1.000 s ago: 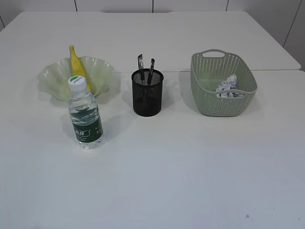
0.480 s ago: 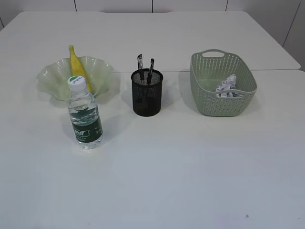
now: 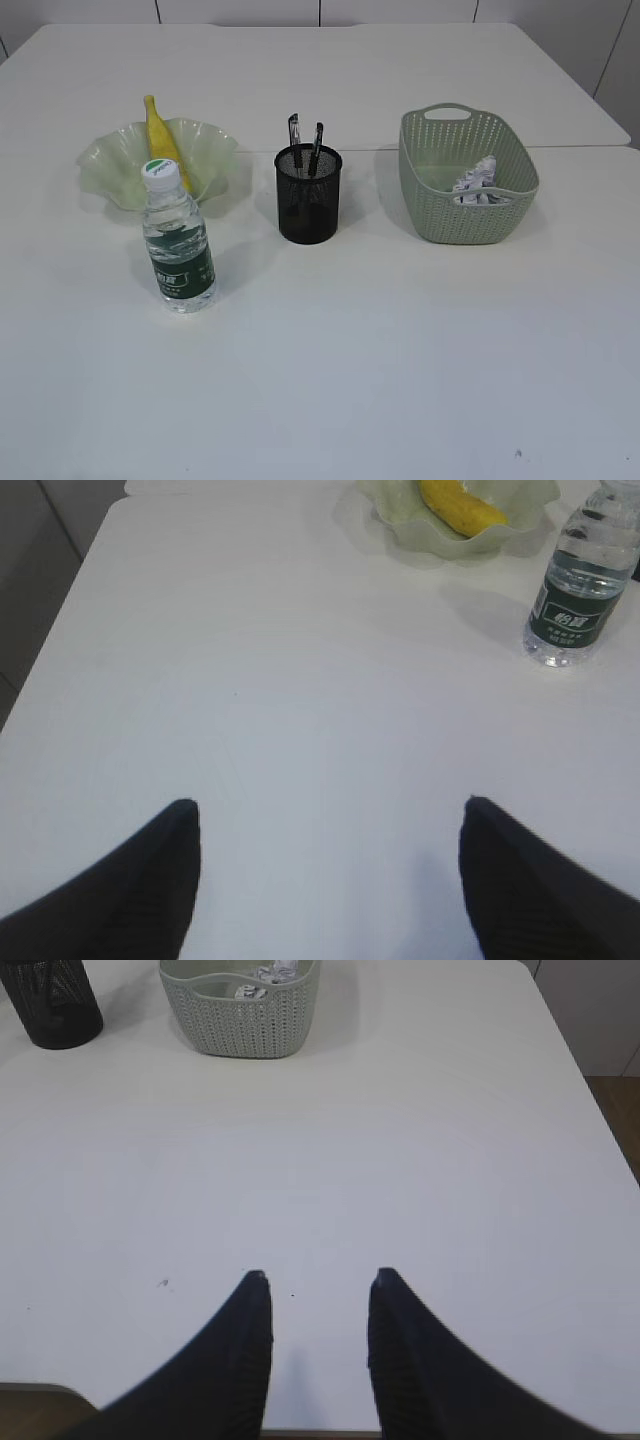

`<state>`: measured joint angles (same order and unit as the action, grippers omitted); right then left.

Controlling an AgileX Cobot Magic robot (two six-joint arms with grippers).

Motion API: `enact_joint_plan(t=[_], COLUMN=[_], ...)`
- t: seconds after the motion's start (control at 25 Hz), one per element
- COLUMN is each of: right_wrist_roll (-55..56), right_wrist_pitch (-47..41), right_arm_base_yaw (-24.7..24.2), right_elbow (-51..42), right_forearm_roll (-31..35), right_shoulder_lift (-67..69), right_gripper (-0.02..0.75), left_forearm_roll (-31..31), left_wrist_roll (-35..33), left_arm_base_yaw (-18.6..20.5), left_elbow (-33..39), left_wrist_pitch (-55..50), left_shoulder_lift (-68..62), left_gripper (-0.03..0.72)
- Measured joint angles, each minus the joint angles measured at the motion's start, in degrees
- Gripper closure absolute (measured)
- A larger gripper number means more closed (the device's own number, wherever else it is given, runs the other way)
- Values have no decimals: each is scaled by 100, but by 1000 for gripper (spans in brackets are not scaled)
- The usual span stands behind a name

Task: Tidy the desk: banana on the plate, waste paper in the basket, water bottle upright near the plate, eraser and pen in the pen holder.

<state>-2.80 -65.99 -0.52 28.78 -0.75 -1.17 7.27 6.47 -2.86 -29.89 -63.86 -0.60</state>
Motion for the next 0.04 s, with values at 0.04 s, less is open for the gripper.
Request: enact_joint_plan(t=[0.04], right_wrist_roll=[0], right_wrist_pitch=[0], right_arm_base_yaw=[0], right_elbow=[0], right_forearm_roll=[0], right_shoulder_lift=[0], right_gripper=[491], left_forearm_roll=[0], left_wrist_roll=[0], left_arm_base_yaw=[0], left_elbow=[0], left_wrist_pitch=[0], left_shoulder_lift=[0], left_gripper=[117])
